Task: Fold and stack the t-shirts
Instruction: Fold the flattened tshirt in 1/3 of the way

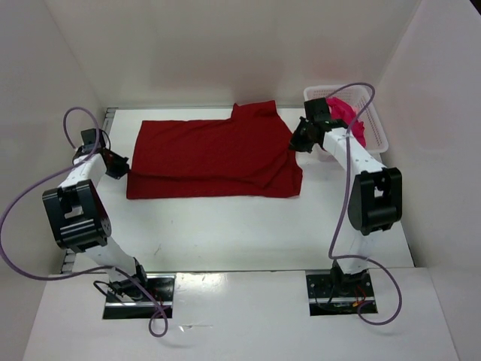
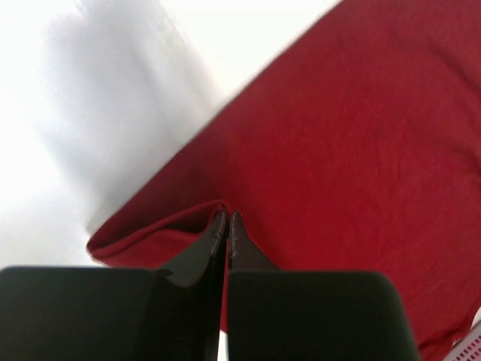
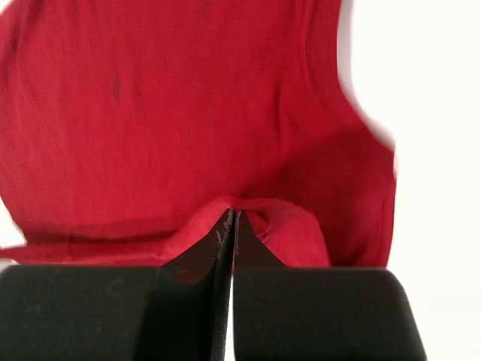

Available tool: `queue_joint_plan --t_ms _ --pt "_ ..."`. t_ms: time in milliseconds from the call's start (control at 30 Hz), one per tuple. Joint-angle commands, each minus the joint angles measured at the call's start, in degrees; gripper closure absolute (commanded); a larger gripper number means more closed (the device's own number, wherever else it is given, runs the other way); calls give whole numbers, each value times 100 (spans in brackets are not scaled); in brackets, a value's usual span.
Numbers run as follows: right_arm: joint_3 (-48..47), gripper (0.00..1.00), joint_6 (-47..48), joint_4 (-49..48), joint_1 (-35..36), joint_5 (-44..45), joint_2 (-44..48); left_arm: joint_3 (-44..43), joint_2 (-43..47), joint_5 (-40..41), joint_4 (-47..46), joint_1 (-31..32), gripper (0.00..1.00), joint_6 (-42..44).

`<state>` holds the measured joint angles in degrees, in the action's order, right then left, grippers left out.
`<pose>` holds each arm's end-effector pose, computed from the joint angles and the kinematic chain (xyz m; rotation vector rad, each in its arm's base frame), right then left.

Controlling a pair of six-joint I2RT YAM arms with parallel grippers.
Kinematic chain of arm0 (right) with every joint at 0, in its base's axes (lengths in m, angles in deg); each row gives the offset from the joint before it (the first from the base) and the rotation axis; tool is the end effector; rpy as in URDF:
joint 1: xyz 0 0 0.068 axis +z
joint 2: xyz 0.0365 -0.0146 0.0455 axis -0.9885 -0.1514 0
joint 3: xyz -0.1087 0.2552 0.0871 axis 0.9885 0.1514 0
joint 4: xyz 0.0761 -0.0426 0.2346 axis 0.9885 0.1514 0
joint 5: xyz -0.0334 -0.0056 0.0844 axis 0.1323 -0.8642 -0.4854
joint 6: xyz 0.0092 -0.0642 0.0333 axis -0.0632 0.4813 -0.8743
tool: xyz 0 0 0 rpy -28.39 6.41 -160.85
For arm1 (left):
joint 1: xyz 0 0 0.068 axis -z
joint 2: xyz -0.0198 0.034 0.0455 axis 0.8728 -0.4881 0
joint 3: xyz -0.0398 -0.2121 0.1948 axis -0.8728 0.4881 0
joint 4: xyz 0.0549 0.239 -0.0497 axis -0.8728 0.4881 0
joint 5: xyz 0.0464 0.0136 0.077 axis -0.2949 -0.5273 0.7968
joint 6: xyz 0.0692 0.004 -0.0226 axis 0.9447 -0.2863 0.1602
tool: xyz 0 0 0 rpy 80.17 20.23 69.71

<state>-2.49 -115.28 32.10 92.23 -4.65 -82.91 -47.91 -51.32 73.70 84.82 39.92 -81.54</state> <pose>0.3891 0.0795 0.2718 0.5491 2.4618 0.4423 0.3376 0.1276 0.2266 -1.3977 2.0431 -0.2264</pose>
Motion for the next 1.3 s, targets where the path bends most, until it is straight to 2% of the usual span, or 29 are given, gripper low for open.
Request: queue_joint_plan --t_ms 0,167,233,267,367,400,467,500,533,567,600,700,767,833,933,1033,1167,1267 --pt "-807 100 268 -158 -101 326 -442 -445 -412 -30 -308 -32 100 -90" --pt "-1688 100 383 -95 -101 449 -1286 -648 -827 -30 -361 -32 100 41" --pt "-1881 100 383 -95 -101 528 -1506 -649 -880 -91 -361 -32 93 41" --pt "-2065 100 383 -95 -101 528 -1663 -649 -880 -153 -361 -32 85 102" --pt "-2189 78 383 -43 -101 528 -1613 -640 -530 -153 -300 -32 68 243" --pt "-2190 66 383 -43 -101 476 -1525 -535 -380 -153 -300 -32 65 244" --pt "-1848 57 383 -95 -101 476 -1262 -264 223 -153 -247 -32 59 314" --pt "-1655 56 383 -95 -101 563 -869 86 428 -153 -317 -32 59 314" --pt "-1071 56 331 -278 -101 564 -622 272 787 -153 -317 -32 59 314" --pt "-691 58 261 -410 -101 424 -71 466 938 -223 -317 -32 59 314" --pt "122 74 86 -681 -101 336 204 868 1148 -224 -317 -32 61 314" --pt "1627 100 -178 -1043 -101 116 1128 1301 1151 -399 -317 -32 69 314" --pt "2211 100 -381 -1193 -101 28 1455 1539 1089 -522 -317 -93 70 314" --pt "2792 94 -460 -1247 -101 28 1631 1601 975 -636 -388 -269 70 314" --pt "3153 76 -460 -1475 -101 28 1579 1663 739 -838 -440 -383 67 191" --pt "3154 63 -460 -1589 -101 -121 1246 1663 405 -961 -545 -436 67 129" --pt "3154 57 -460 -1660 -101 27 1034 1716 211 -900 -651 -489 67 77" --pt "3207 52 -460 -1721 -101 159 796 1716 96 -777 -782 -489 72 77"
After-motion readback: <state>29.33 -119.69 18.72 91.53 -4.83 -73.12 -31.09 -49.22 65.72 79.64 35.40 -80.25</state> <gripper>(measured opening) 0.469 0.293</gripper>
